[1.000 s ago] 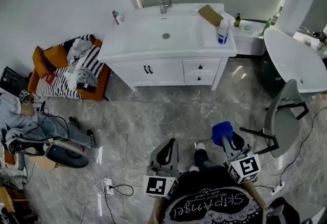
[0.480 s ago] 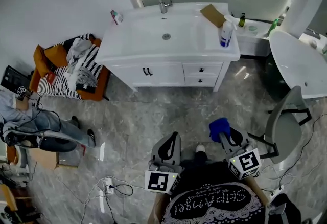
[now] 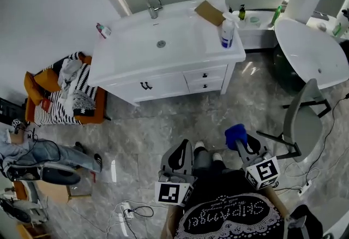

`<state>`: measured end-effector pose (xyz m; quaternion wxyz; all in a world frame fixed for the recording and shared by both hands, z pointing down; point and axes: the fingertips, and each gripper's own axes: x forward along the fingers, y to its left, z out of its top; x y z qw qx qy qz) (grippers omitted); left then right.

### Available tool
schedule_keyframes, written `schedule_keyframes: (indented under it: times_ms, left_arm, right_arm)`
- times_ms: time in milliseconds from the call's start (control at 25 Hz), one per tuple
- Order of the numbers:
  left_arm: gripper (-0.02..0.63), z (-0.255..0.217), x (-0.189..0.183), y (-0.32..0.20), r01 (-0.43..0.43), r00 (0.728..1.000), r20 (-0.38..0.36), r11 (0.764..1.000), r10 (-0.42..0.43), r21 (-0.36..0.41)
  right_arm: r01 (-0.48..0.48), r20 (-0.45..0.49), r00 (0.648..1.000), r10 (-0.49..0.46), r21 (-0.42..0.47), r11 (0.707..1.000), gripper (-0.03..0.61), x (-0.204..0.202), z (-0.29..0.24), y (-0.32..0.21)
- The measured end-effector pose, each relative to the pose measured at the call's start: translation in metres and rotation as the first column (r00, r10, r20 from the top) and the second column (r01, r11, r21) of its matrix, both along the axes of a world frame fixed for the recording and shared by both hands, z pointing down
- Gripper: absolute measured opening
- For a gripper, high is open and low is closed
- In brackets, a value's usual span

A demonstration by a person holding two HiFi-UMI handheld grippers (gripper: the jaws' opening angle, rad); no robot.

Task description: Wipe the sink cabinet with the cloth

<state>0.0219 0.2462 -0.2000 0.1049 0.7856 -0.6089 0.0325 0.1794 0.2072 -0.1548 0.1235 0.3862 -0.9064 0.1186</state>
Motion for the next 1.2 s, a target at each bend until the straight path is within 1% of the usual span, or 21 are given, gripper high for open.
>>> schedule_keyframes:
  times_ms: [160, 320, 520, 640, 760, 880, 960, 1040, 1200]
  left_arm:
    - [0.005, -0.010, -0.021, -0.027, -0.035, 0.999, -0.017, 0.999, 0.035, -0.004]
    - [0.005, -0.016, -0.040, -0.045, -0.079, 0.997, 0.000, 0.997, 0.079, 0.010]
    - [0.005, -0.014, -0.054, -0.058, -0.120, 0.993, 0.000, 0.992, 0.120, 0.029]
    - [0.005, -0.012, -0.060, -0.058, -0.137, 0.990, 0.010, 0.990, 0.137, 0.034]
    - [0.005, -0.007, -0.070, -0.051, -0.134, 0.991, 0.020, 0.991, 0.134, 0.014]
    - [0.005, 0.000, -0.083, -0.046, -0.114, 0.993, 0.026, 0.993, 0.114, -0.011]
    - [0.005, 0.000, -0.089, -0.046, -0.098, 0.995, 0.026, 0.995, 0.098, -0.015]
    - [0.005, -0.001, -0.092, -0.047, -0.082, 0.997, 0.009, 0.997, 0.082, -0.015]
    - [0.005, -0.002, -0.088, -0.053, -0.088, 0.996, -0.006, 0.996, 0.088, -0.018]
  right_arm:
    - [-0.044, 0.008, 0.999, 0.044, -0.004, 0.999, 0.058, -0.021, -0.011, -0.023]
    - [-0.086, 0.027, 0.996, 0.086, 0.017, 0.996, 0.058, -0.038, -0.021, -0.031]
    - [-0.165, 0.016, 0.986, 0.165, 0.024, 0.986, 0.058, -0.040, -0.016, -0.032]
    - [-0.192, 0.007, 0.981, 0.192, 0.014, 0.981, 0.058, -0.041, -0.009, -0.032]
    - [-0.191, 0.000, 0.982, 0.191, 0.011, 0.981, 0.058, -0.048, -0.008, -0.032]
    - [-0.175, 0.003, 0.985, 0.175, 0.013, 0.984, 0.058, -0.058, -0.009, -0.033]
    - [-0.166, 0.002, 0.986, 0.166, 0.015, 0.986, 0.058, -0.063, -0.010, -0.034]
    - [-0.162, -0.002, 0.987, 0.162, 0.011, 0.987, 0.058, -0.066, -0.009, -0.035]
    - [-0.158, -0.006, 0.987, 0.158, 0.000, 0.987, 0.058, -0.067, -0.006, -0.040]
